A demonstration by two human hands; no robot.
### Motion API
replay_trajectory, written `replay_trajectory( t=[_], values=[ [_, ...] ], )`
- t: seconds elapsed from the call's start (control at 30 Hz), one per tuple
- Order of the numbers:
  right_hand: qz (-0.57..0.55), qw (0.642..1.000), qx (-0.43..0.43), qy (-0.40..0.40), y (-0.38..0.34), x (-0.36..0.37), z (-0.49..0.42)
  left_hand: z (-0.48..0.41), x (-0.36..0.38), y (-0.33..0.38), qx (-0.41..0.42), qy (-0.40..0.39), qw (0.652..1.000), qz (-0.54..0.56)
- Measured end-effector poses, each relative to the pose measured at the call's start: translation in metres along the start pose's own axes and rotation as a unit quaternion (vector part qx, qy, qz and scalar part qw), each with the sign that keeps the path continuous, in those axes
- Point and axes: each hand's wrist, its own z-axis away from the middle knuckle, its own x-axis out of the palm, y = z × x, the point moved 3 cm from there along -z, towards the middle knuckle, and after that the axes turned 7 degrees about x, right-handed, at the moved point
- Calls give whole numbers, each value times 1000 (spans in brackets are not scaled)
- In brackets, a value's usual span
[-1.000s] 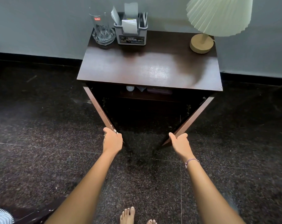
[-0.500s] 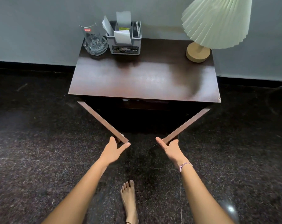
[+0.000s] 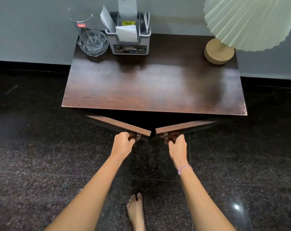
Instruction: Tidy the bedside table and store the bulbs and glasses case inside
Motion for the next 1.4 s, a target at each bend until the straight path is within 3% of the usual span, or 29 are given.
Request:
replay_trajectory(
  t=[0.3,0.5,0.83,1.0,1.1,1.27,1.4],
  values=[
    [-45,998,18,31,-31,9,-28,-36,3,15,-52,52,997,-6],
    [-124,992,30,23,-43,13,-34,-51,1,29,-47,60,993,95],
    [-101,993,39,36,-45,13,-35,-58,8,25,-49,68,985,149],
    [-41,995,87,28,-43,13,-33,-55,8,26,-64,65,993,71],
    [-11,996,85,6,-54,8,-28,-45,2,37,-70,18,997,-26],
    [128,991,-16,-34,-76,-9,2,-15,-11,66,18,3,995,-96],
    [222,967,-103,-72,-94,-30,32,9,-34,91,44,-9,996,-81]
  ],
)
